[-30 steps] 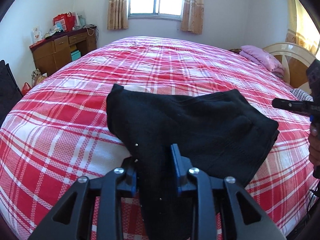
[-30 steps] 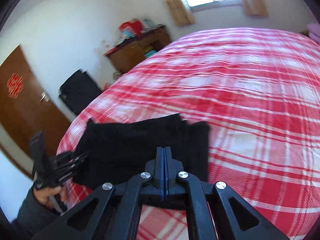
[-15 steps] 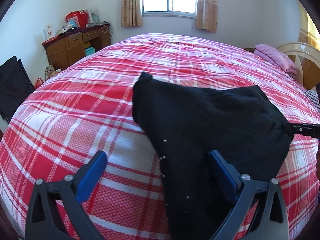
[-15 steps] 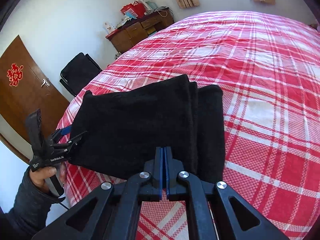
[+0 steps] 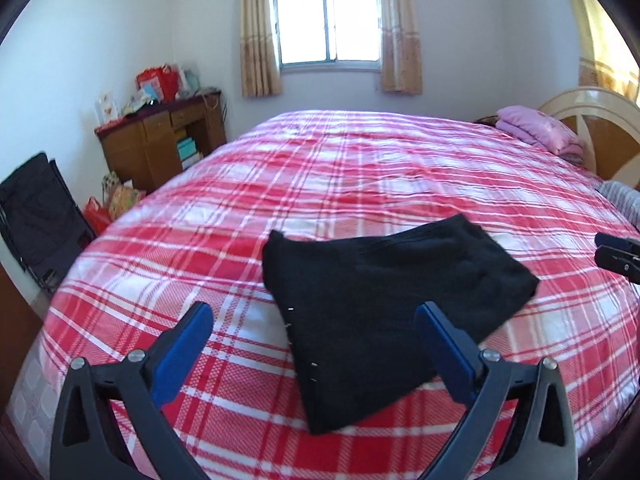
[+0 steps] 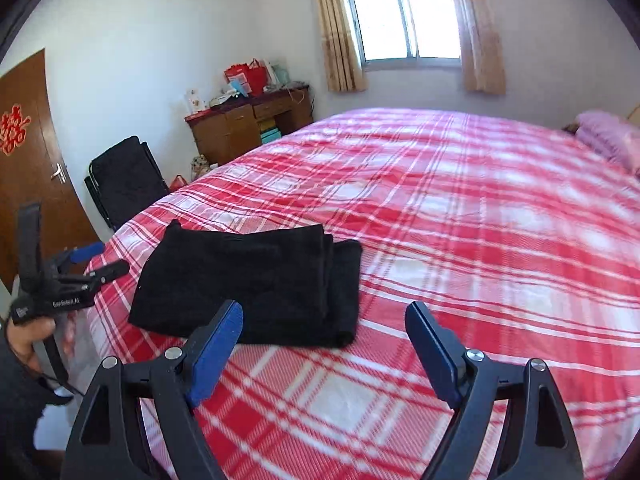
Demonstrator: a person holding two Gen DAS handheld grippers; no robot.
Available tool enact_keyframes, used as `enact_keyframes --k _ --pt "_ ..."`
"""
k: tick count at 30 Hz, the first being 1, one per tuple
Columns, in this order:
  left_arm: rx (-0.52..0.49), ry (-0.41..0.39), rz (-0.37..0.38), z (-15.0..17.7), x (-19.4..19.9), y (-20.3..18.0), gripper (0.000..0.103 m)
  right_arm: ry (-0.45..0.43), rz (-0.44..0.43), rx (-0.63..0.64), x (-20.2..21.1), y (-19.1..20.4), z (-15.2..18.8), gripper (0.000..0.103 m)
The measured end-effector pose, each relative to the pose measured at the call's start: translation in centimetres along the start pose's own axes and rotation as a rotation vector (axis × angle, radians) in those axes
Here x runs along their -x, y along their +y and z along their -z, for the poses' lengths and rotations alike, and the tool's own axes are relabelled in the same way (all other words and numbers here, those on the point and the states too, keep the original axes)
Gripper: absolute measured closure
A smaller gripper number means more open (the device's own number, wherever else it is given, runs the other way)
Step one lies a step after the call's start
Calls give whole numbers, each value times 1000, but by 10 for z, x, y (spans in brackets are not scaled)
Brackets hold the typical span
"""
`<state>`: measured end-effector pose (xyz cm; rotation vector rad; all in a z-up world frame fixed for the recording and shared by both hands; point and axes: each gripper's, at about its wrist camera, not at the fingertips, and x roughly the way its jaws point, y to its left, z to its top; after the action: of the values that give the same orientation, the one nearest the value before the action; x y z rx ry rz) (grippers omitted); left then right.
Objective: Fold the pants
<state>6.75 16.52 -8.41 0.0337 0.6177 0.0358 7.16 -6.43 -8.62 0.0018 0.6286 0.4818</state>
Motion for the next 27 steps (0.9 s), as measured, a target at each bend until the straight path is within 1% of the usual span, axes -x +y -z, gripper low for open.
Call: enact_keyframes --k 5,8,11,15,18,27 --pt "-8 -15 32 -6 17 -16 0 -49 61 70 38 6 -3 18" --pt "-24 -32 43 -7 31 -24 0 -109 104 100 59 11 -9 18" --pt "-37 -62 54 -8 46 -30 0 -142 91 98 74 13 -10 18" --pt "-30 -100 86 -8 55 -35 0 -152 106 117 81 16 -7 18" --pt "-41 -89 88 -6 54 -40 0 -163 99 116 84 19 -8 18" --pt "-51 -104 89 -6 59 -41 0 -171 97 120 90 22 -7 18"
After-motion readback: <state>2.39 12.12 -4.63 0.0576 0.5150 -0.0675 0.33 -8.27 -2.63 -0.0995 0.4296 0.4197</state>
